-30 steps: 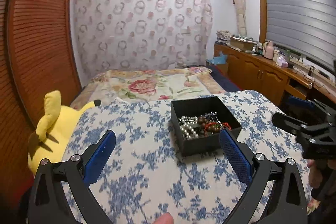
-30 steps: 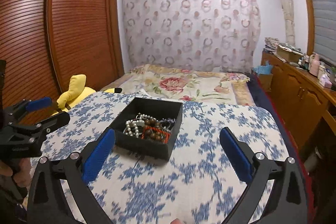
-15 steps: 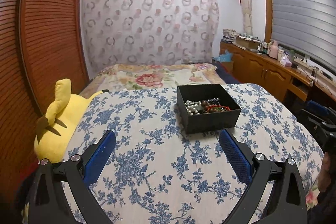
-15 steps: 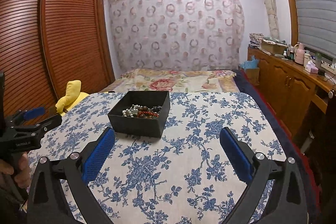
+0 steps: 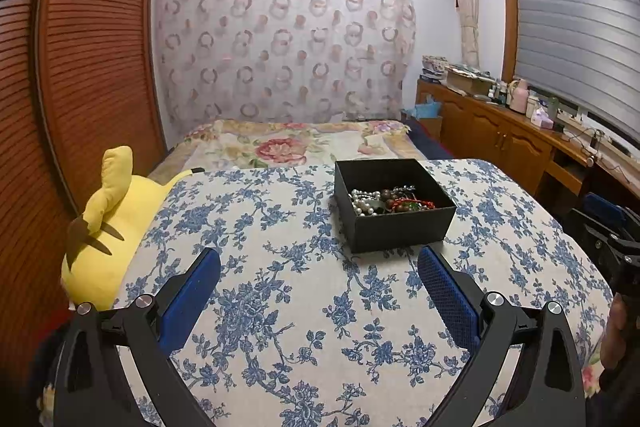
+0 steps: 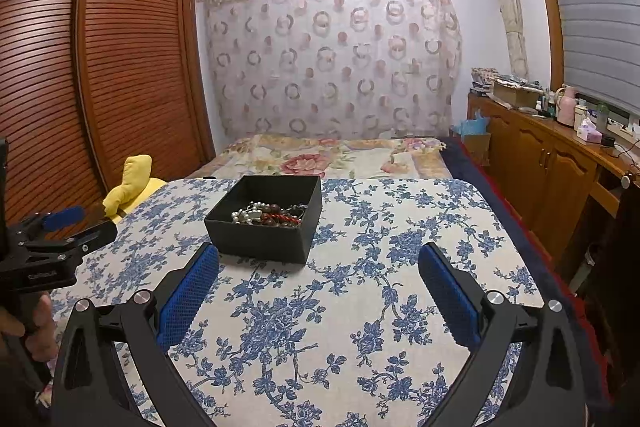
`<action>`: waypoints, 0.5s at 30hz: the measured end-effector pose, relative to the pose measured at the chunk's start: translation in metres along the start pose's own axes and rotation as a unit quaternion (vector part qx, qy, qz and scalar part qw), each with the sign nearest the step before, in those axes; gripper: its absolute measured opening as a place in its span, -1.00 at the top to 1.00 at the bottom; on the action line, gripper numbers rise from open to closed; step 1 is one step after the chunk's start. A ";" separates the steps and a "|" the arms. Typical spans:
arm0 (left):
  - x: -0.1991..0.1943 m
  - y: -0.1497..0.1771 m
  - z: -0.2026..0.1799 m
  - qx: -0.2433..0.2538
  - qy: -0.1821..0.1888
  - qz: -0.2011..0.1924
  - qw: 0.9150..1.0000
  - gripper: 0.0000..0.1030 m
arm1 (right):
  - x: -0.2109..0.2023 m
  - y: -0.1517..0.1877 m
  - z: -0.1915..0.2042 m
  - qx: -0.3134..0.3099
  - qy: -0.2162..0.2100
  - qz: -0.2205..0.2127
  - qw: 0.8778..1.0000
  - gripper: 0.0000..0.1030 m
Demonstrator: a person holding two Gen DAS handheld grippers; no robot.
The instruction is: Organize jewelry
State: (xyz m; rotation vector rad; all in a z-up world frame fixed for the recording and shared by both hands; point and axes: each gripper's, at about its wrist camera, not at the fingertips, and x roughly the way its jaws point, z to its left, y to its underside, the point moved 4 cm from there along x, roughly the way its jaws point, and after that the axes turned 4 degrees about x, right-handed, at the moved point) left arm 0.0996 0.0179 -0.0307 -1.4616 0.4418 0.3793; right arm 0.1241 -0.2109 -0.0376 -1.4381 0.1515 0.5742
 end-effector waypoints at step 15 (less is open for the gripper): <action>-0.001 -0.002 0.001 -0.001 0.000 -0.003 1.000 -0.85 | 0.003 0.003 -0.001 0.002 0.003 0.003 1.000 -0.95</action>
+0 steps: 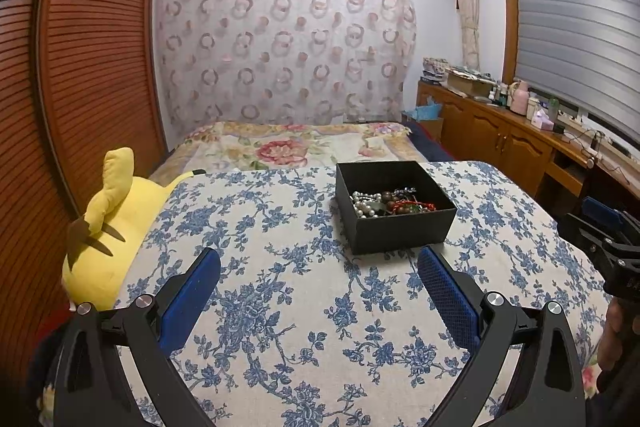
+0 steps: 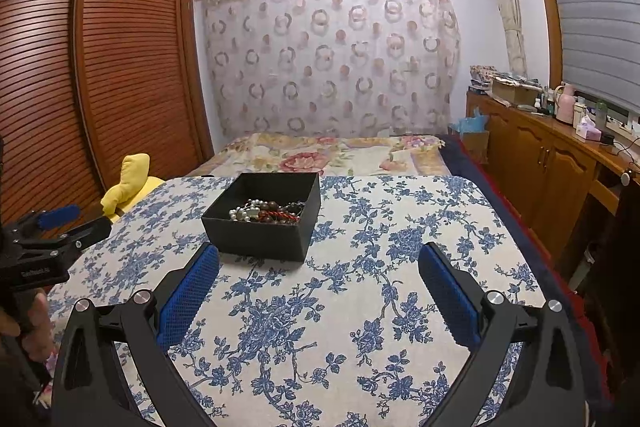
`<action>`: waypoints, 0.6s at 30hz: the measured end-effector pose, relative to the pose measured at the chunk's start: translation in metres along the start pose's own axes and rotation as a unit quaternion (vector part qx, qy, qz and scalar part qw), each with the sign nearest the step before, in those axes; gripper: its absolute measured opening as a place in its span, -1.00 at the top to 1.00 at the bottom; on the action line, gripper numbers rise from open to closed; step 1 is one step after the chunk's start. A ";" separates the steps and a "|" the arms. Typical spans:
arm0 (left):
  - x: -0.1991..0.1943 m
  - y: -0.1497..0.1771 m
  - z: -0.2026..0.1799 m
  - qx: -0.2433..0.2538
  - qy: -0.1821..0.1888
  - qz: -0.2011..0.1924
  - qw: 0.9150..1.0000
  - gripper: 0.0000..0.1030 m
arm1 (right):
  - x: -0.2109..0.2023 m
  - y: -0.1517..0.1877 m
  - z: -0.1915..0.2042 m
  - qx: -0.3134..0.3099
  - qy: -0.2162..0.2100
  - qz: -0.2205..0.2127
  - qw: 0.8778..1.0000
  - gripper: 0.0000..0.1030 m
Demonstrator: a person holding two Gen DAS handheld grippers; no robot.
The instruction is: Organize jewelry
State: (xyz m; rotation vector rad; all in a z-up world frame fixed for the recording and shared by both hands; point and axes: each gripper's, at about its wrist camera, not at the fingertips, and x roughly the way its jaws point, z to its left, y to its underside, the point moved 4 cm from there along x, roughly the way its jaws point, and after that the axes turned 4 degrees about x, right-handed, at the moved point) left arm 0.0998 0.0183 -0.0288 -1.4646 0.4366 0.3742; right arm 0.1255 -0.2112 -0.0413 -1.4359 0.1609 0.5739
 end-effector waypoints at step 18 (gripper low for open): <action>-0.004 -0.005 0.001 0.002 0.001 -0.005 1.000 -0.85 | 0.000 0.000 0.000 0.000 0.000 0.001 1.000 -0.95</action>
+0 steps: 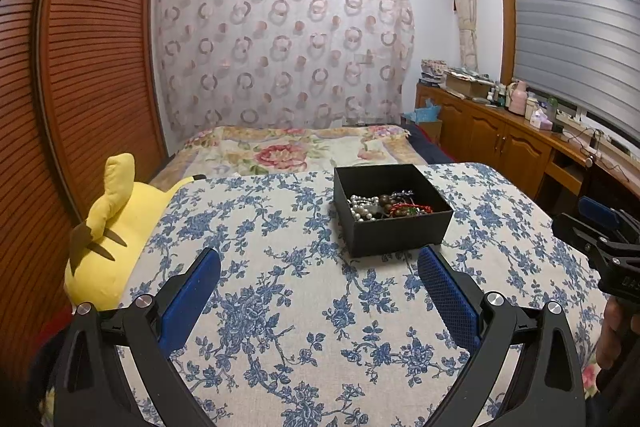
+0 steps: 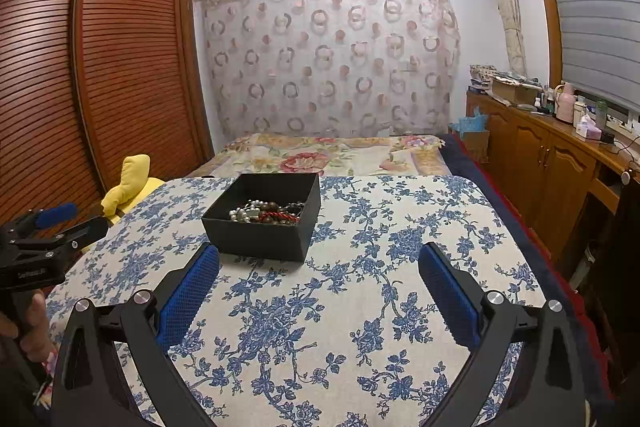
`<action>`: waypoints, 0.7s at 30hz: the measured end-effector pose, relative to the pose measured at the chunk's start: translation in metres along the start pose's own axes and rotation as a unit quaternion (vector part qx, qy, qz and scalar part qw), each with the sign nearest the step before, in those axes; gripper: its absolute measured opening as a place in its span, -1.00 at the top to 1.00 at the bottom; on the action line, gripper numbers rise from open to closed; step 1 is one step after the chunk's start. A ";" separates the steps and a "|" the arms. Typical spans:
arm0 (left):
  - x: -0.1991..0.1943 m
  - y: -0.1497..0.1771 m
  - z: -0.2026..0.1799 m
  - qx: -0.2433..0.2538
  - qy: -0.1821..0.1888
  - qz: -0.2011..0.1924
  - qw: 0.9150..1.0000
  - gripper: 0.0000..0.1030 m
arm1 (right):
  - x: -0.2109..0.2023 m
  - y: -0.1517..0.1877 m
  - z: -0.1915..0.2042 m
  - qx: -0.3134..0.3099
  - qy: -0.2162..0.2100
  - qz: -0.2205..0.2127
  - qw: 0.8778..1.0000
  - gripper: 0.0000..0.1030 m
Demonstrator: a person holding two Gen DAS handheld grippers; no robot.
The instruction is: Organize jewelry
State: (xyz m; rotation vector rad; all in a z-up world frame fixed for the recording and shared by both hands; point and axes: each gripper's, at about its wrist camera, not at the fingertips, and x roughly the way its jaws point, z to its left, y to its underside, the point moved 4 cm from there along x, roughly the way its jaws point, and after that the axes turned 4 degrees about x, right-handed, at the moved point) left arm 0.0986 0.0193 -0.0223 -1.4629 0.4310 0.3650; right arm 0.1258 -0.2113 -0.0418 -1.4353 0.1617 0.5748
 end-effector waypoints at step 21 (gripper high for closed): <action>-0.002 0.000 -0.003 0.002 0.001 0.000 1.000 -0.85 | 0.000 0.001 0.000 0.000 -0.001 0.000 1.000 -0.95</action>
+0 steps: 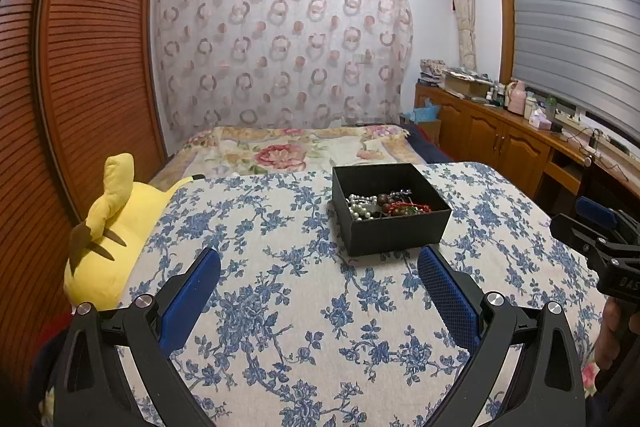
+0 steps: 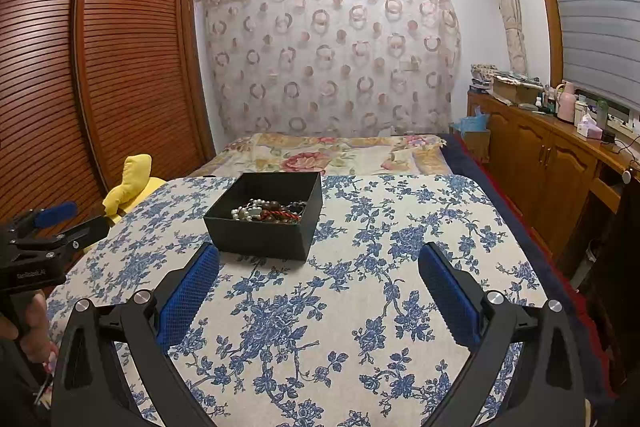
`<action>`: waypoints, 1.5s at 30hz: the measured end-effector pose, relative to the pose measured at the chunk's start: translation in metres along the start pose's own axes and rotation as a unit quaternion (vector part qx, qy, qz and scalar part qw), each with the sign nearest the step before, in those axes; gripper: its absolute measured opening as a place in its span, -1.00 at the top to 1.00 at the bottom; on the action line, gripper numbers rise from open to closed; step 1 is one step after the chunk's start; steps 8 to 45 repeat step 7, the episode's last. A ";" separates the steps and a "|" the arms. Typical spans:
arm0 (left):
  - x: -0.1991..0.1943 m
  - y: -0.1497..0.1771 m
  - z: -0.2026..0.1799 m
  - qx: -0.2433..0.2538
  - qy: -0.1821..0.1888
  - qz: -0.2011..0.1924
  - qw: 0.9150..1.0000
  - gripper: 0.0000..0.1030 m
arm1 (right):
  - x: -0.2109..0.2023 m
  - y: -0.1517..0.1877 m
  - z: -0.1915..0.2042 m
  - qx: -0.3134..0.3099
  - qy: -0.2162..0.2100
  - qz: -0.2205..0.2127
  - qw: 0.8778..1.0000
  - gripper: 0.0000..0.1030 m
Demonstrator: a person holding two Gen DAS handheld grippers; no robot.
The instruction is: Organize jewelry
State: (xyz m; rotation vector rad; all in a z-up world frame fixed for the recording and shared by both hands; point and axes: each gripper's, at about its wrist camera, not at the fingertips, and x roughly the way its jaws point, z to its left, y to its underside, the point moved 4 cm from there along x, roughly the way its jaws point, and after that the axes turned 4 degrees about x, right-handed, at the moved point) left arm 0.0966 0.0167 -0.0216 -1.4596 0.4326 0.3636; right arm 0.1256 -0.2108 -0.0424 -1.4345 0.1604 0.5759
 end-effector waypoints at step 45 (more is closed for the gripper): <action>0.001 0.001 -0.002 0.000 0.000 0.002 1.000 -0.85 | 0.001 0.001 0.001 0.000 0.000 0.001 1.000 -0.95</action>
